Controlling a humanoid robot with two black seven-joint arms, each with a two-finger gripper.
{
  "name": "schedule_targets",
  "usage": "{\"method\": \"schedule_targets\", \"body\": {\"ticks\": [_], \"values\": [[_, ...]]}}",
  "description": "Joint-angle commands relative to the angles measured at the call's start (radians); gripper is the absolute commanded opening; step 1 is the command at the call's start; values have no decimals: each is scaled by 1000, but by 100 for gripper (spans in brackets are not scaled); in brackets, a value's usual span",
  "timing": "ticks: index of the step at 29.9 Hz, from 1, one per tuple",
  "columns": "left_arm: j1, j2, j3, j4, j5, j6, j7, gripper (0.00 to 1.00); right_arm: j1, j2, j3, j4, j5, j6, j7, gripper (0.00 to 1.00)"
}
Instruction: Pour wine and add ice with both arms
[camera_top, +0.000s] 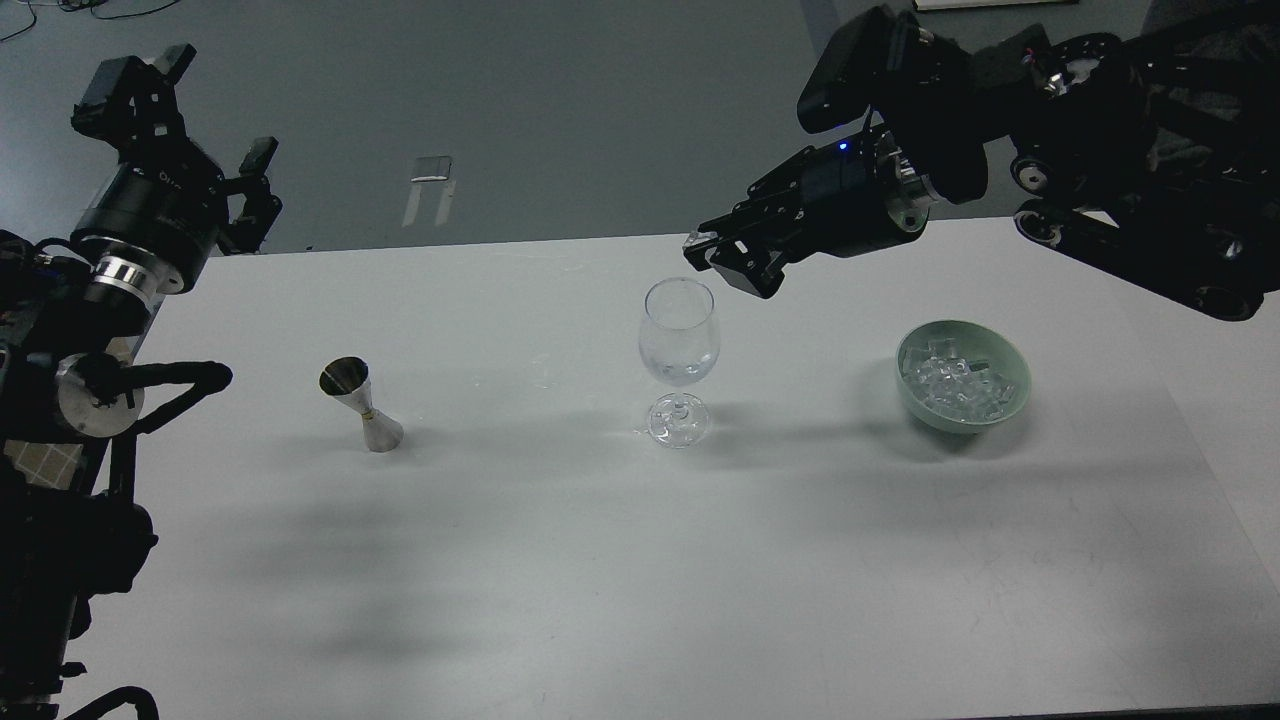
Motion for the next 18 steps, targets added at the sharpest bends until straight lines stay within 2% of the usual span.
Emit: {"method": "schedule_targets", "body": {"ticks": [1,10,14,18], "values": [[0,2,0,0,1,0,0,97,-10,16,-4,-3,0,0,0,0],[0,3,0,0,-1,0,-2,97,-16,51,-6,-29,0,0,-2,0],[0,3,0,0,-1,0,-2,97,-34,96,-6,-70,0,0,-3,6],[0,6,0,0,-1,0,0,97,-39,125,-6,-99,0,0,-3,7]]}}
